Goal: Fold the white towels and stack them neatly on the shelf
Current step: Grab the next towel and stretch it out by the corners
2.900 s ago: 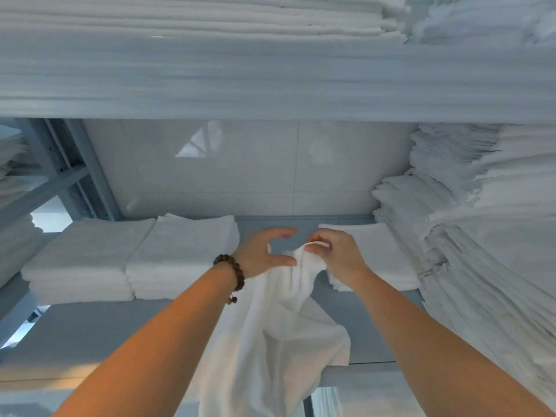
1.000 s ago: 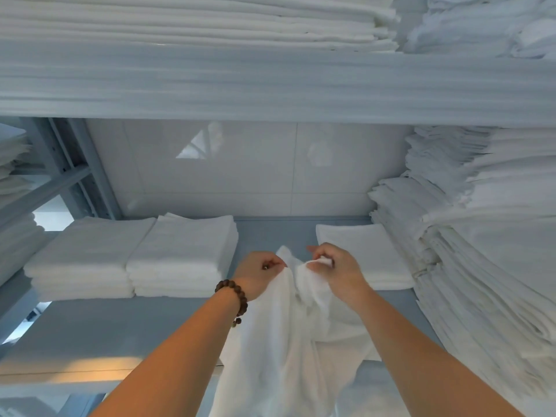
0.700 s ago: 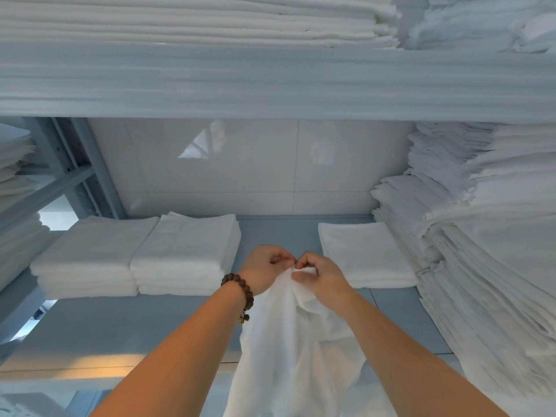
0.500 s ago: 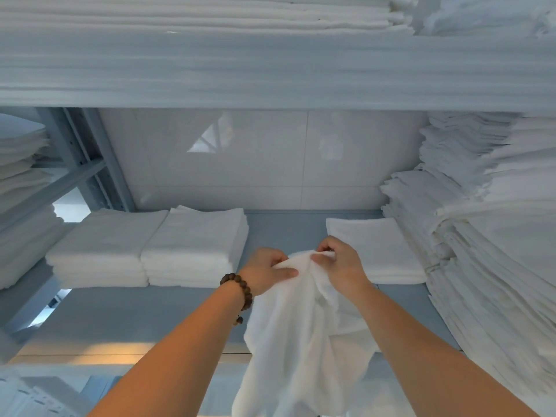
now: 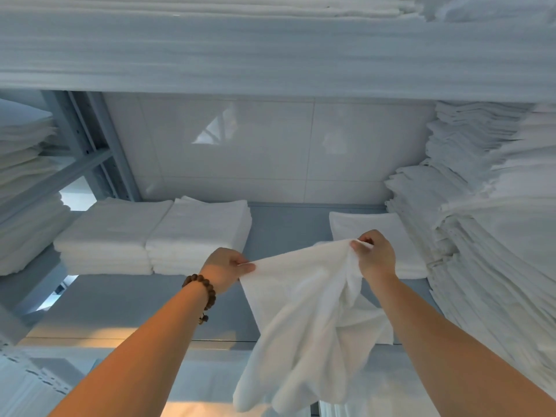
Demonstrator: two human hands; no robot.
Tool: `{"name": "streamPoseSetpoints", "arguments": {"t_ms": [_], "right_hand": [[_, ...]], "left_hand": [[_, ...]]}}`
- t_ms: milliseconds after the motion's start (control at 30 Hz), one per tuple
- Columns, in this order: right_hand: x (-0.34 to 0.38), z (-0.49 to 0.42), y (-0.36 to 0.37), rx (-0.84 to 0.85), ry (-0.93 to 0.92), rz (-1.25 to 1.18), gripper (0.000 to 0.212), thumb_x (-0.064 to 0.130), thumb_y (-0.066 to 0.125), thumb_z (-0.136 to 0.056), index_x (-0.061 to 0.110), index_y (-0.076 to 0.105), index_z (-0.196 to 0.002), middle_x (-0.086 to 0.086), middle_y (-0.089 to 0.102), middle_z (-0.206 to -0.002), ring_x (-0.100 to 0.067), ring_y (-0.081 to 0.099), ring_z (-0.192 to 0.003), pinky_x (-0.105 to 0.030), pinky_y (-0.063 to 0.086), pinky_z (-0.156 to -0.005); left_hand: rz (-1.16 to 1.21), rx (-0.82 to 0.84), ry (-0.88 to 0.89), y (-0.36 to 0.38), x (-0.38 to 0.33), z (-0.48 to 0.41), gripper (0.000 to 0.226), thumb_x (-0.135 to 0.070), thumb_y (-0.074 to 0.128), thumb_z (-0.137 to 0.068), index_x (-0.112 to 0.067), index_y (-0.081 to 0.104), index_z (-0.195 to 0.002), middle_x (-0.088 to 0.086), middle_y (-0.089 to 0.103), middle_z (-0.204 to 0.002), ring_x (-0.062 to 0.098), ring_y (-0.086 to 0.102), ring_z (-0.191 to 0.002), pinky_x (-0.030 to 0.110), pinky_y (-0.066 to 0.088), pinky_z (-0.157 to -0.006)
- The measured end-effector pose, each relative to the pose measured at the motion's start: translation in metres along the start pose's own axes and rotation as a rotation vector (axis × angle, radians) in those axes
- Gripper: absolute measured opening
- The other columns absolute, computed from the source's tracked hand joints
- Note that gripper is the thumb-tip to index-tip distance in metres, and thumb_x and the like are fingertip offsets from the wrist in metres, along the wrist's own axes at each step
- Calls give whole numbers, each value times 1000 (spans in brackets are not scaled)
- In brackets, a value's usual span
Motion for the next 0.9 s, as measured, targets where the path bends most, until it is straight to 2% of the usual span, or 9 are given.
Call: {"name": "streamPoseSetpoints", "arguments": {"t_ms": [100, 133, 200, 267, 500, 567, 633, 800, 900], "right_hand": [[-5, 4, 0, -14, 55, -33, 10, 11, 64, -84, 7, 56, -79, -2, 56, -75, -20, 51, -75, -24, 34, -67], [-4, 6, -1, -23, 65, -44, 10, 11, 66, -83, 8, 58, -78, -3, 58, -79, -20, 52, -76, -24, 35, -68], [2, 11, -4, -48, 101, -107, 11, 12, 70, -81, 10, 61, -76, -3, 60, -82, -20, 54, -75, -25, 38, -66], [14, 18, -2, -35, 126, -241, 12, 11, 72, -78, 11, 62, -72, 0, 59, -72, -18, 54, -68, -24, 41, -61], [78, 55, 23, 120, 52, -504, 10, 1, 71, -78, 5, 72, -87, 1, 66, -71, -9, 60, -63, -14, 49, -59], [87, 63, 28, 137, 27, -490, 11, 2, 70, -78, 7, 70, -87, -7, 70, -80, -17, 66, -72, -24, 54, -69], [90, 68, 29, 153, -8, -428, 11, 5, 69, -80, 14, 69, -86, -6, 72, -85, -19, 68, -79, -30, 55, -75], [94, 79, 35, 211, -117, -348, 13, 9, 62, -87, 20, 65, -93, 3, 71, -88, -11, 69, -84, -30, 57, -81], [95, 83, 37, 259, -186, -281, 14, 18, 64, -88, 21, 65, -102, 4, 72, -94, -7, 68, -89, -27, 55, -82]], "left_hand": [[287, -50, -63, 1, 3, 3, 19, -22, 61, -91, -4, 65, -87, 10, 67, -85, 24, 66, -79, 34, 58, -75], [375, -64, -75, 2, 0, 4, 18, -19, 59, -92, -2, 63, -87, 11, 67, -85, 26, 67, -80, 35, 59, -73], [437, -94, -81, 2, -9, 4, 19, -18, 56, -94, -1, 61, -88, 11, 67, -84, 25, 67, -79, 28, 59, -61], [452, -124, -68, -1, -23, 3, 21, -19, 56, -94, 1, 62, -89, 11, 67, -83, 23, 66, -76, 21, 55, -54], [654, -78, 76, 5, -100, 14, 16, -13, 68, -86, 4, 67, -88, 14, 71, -78, 18, 70, -66, 23, 56, -58], [691, -41, 77, 11, -113, 19, 14, -7, 67, -86, 4, 65, -94, 19, 70, -82, 21, 71, -69, 25, 57, -60], [709, -32, 47, 13, -117, 22, 14, -1, 63, -86, 3, 61, -99, 22, 69, -85, 23, 71, -71, 27, 59, -62], [624, 91, 21, 22, -119, 29, 21, 4, 54, -89, 8, 59, -109, 23, 70, -91, 25, 72, -81, 35, 58, -78], [669, 188, 54, 26, -126, 35, 21, 4, 50, -90, 6, 66, -104, 21, 71, -95, 24, 71, -89, 35, 55, -87]]}}
Point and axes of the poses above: each hand's wrist, its own z-axis away from the middle knuckle, its own y-axis out of the palm, x = y × z, the point moved 9 cm from there along -z, towards the middle knuckle
